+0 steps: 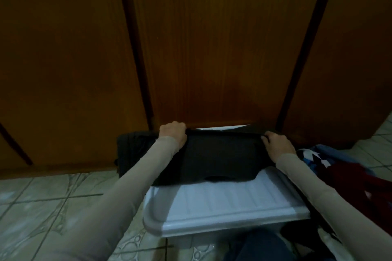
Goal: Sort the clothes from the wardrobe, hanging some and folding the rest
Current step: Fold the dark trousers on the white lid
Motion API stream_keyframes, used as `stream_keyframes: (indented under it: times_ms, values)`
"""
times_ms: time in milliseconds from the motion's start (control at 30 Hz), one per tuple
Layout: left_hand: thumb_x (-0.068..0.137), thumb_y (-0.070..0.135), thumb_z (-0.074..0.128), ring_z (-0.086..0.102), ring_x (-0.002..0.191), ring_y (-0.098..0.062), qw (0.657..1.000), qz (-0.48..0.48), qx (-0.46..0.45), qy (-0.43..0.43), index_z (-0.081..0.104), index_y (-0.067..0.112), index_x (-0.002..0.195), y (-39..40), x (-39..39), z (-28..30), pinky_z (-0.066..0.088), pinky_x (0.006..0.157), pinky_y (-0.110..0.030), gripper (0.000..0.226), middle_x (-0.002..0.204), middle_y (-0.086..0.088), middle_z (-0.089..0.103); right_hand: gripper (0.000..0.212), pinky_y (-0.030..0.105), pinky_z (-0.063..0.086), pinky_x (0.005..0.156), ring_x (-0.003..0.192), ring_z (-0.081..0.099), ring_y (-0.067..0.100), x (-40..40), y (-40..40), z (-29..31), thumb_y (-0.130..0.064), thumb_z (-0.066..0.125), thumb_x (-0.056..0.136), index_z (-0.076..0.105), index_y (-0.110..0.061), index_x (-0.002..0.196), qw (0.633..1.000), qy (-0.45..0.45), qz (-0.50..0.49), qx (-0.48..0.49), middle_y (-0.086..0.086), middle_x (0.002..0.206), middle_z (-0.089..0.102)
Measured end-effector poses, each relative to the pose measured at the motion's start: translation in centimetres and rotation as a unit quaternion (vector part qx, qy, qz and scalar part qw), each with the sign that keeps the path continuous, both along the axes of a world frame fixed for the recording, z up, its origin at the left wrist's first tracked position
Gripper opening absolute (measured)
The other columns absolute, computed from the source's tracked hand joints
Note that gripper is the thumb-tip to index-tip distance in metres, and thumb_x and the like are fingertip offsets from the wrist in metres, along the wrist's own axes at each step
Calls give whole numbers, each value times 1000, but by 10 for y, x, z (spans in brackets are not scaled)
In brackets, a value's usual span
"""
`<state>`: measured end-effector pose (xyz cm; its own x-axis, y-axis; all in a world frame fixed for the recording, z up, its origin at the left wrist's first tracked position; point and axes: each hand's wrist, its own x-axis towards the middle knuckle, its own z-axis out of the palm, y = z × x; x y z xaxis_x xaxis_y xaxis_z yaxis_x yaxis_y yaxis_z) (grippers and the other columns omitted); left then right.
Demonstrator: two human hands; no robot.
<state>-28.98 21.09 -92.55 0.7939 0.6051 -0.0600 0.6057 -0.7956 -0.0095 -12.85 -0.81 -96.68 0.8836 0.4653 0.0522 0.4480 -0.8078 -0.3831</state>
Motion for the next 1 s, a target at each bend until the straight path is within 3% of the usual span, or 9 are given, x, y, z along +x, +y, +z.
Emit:
stream_keyframes:
  times_ms: [167, 400, 533, 600, 700, 833, 933, 1000]
  values:
    - [98, 22, 43, 57, 99, -23, 998, 62, 13, -2, 52, 12, 115, 25, 14, -25, 43, 81, -33, 22, 109, -8, 58, 29, 34, 40, 72, 96, 58, 32, 30, 22, -3, -25, 31, 102, 50, -7, 116, 997, -36, -56, -42, 18, 106, 60]
    - [99, 23, 42, 55, 110, -21, 992, 125, 10, 14, 51, 14, 123, 41, 33, -70, 45, 86, -31, 27, 121, -7, 57, 41, 30, 42, 68, 79, 56, 24, 65, 51, -10, -39, 31, 101, 58, -9, 99, 991, -71, -33, -109, 10, 89, 58]
    - [97, 23, 46, 56, 109, -22, 987, 158, -21, -35, 50, 11, 125, 49, 34, -88, 47, 87, -32, 31, 121, -9, 56, 45, 28, 43, 62, 73, 58, 23, 77, 63, -22, -42, 32, 100, 63, -9, 95, 987, -103, -11, -123, 7, 78, 56]
    - [96, 20, 46, 55, 109, -23, 983, 166, -31, -71, 51, 9, 124, 54, 35, -93, 47, 87, -33, 30, 120, -11, 56, 44, 28, 42, 62, 79, 61, 24, 85, 66, -28, -41, 33, 100, 63, -10, 100, 987, -103, 16, -119, 9, 87, 62]
    - [94, 14, 46, 46, 117, -24, 981, 159, -27, -106, 48, 7, 124, 59, 36, -102, 45, 90, -33, 31, 121, -13, 51, 40, 28, 42, 66, 89, 61, 25, 93, 70, -35, -38, 30, 101, 60, -13, 112, 987, -72, 44, -138, 11, 101, 63]
    - [93, 20, 44, 38, 123, -26, 982, 141, 31, -125, 39, 10, 126, 63, 37, -110, 39, 96, -37, 35, 125, -12, 49, 37, 28, 44, 67, 86, 62, 20, 98, 69, -41, -39, 31, 101, 59, -18, 114, 972, -119, 59, -192, 6, 97, 64]
    - [85, 23, 61, 48, 112, -29, 981, 110, 97, -128, 49, 7, 119, 62, 36, -106, 40, 94, -46, 39, 120, -13, 49, 43, 27, 43, 68, 88, 61, 19, 99, 65, -41, -43, 30, 100, 61, -14, 108, 970, -116, 60, -204, 6, 97, 64]
    - [79, 18, 68, 53, 107, -30, 981, 38, 142, -127, 55, 6, 115, 56, 38, -101, 42, 93, -50, 40, 115, -14, 54, 42, 29, 44, 71, 92, 60, 20, 97, 61, -39, -42, 29, 100, 60, -14, 107, 970, -114, 66, -204, 7, 101, 63]
